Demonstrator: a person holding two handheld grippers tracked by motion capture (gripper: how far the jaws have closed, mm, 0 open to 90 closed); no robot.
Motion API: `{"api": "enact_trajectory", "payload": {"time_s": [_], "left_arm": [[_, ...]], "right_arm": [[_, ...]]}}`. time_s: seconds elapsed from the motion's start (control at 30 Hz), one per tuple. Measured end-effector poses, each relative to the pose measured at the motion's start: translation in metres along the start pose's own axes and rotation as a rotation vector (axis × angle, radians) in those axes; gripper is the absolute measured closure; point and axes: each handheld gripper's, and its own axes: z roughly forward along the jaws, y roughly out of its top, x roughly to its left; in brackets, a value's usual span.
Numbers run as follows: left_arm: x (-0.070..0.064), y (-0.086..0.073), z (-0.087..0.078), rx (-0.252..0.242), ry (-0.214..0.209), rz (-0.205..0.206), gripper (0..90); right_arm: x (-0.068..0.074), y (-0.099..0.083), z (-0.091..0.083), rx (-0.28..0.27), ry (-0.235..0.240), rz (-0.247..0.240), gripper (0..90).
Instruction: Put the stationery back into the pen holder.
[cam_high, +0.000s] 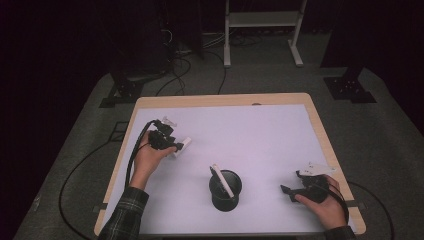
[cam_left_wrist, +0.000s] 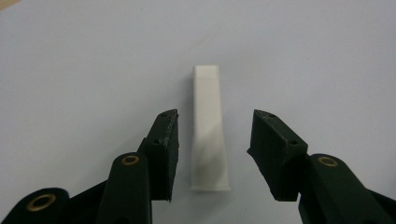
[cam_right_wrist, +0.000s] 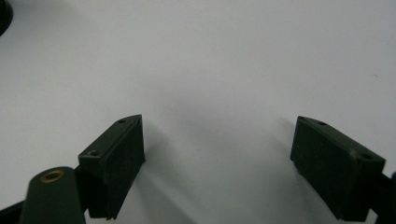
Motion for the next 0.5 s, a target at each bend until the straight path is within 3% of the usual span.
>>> {"api": "enact_trajectory", "payload": {"time_s": [0.5], "left_arm": [[0.005, 0.026, 0.018, 0.065, -0.015, 0.009, 55.6]], "right_arm": [[0.0, 0.0, 0.0, -0.001, 0.0, 0.001, 16.5]]}}
